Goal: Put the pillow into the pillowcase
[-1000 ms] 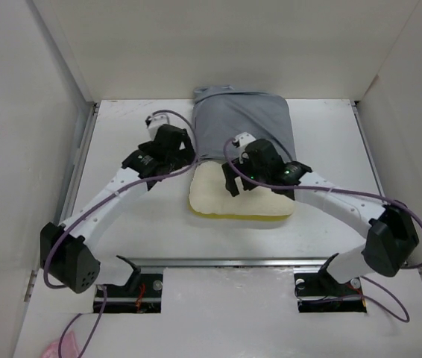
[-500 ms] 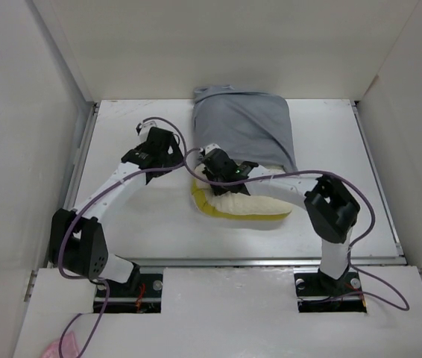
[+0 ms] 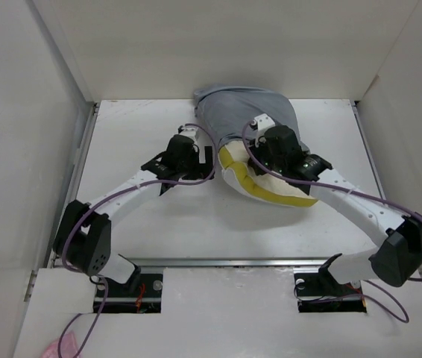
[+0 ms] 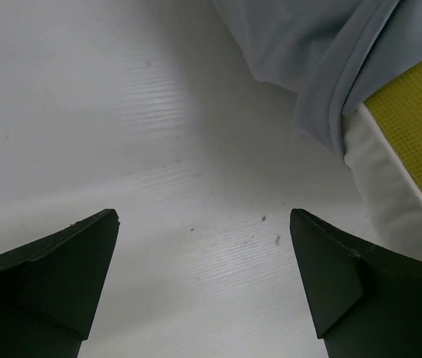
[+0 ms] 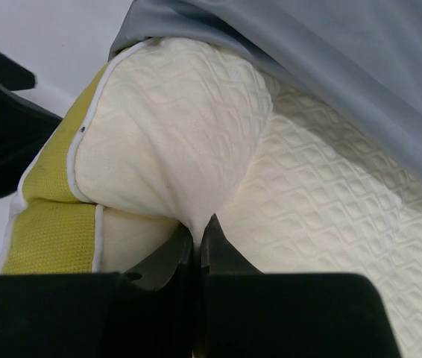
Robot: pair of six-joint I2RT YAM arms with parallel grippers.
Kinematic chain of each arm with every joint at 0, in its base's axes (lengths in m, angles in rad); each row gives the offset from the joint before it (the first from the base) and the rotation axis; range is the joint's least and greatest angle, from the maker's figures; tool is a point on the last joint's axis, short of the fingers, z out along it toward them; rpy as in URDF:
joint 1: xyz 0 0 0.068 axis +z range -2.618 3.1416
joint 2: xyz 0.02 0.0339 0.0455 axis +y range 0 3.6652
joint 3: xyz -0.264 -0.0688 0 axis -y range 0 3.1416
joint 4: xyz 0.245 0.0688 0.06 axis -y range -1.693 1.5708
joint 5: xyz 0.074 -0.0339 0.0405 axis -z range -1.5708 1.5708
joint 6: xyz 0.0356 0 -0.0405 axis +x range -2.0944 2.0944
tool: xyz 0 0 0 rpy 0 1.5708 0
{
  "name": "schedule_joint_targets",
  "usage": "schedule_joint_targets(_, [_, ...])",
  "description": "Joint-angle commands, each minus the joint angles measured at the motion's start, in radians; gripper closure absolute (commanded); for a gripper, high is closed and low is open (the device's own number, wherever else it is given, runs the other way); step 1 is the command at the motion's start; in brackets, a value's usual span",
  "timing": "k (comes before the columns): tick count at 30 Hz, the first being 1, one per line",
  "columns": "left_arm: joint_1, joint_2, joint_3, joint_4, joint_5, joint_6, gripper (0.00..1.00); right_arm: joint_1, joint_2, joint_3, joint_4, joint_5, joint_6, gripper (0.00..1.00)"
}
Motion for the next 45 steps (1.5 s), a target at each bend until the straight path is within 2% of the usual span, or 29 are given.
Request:
schedule_joint_targets(1, [-0.044, 0.048, 0.065, 0.124, 0.059, 0.071, 0.00, -0.044, -0.045, -0.007, 0.033, -0.094, -0.052, 1.00])
schedule_joint_targets(7, [-0.087, 0.168, 0.192, 0.153, 0.009, 0.082, 0.00, -0.101, -0.107, 0.002, 0.060, -0.239, -0.052, 1.00])
schedule_joint_targets(10, [-0.087, 0.205, 0.237, 0.153, 0.027, 0.081, 0.00, -0.101, -0.116, 0.012, 0.060, -0.217, -0.043, 1.00])
schedule_joint_targets(17, [-0.075, 0.179, 0.217, 0.246, 0.117, 0.081, 0.00, -0.110, -0.116, 0.023, 0.036, -0.203, -0.043, 1.00])
schedule_joint_targets(20, [-0.061, 0.238, 0.252, 0.274, 0.108, 0.081, 0.06, -0.110, -0.128, 0.023, 0.036, -0.229, -0.043, 1.00])
schedule_joint_targets(21, [-0.051, 0.263, 0.293, 0.265, 0.108, 0.081, 0.11, -0.110, -0.137, 0.023, 0.036, -0.240, -0.043, 1.00])
schedule_joint_targets(23, [-0.051, 0.332, 0.340, 0.265, 0.131, 0.072, 0.26, -0.110, -0.147, 0.023, 0.036, -0.240, -0.043, 1.00])
schedule_joint_targets(25, [-0.039, 0.366, 0.401, 0.256, 0.153, 0.072, 0.36, -0.110, -0.147, 0.023, 0.036, -0.240, -0.043, 1.00])
schedule_joint_targets(26, [-0.039, 0.378, 0.413, 0.256, 0.179, 0.084, 0.50, -0.119, -0.147, 0.013, 0.036, -0.229, -0.043, 1.00])
schedule_joint_targets(29, [-0.039, 0.397, 0.427, 0.305, 0.223, 0.097, 0.74, -0.119, -0.147, -0.007, 0.036, -0.229, -0.043, 1.00])
schedule_joint_targets(30, [-0.039, 0.397, 0.427, 0.320, 0.223, 0.106, 0.98, -0.119, -0.147, -0.007, 0.036, -0.229, -0.030, 1.00])
schedule_joint_targets(34, [-0.039, 0.317, 0.386, 0.355, 0.223, 0.115, 1.00, -0.119, -0.138, -0.018, 0.036, -0.162, -0.020, 1.00])
schedule_joint_targets(38, [-0.039, 0.150, 0.222, 0.449, 0.153, 0.080, 1.00, -0.119, -0.110, -0.036, 0.046, -0.054, 0.006, 1.00])
schedule_joint_targets(40, [-0.050, 0.089, 0.142, 0.449, 0.130, 0.080, 1.00, -0.119, -0.110, -0.053, 0.097, -0.022, 0.017, 1.00])
schedule_joint_targets(45, [-0.128, -0.059, 0.065, 0.375, 0.107, 0.098, 1.00, -0.128, -0.092, -0.067, 0.220, 0.084, 0.048, 1.00])
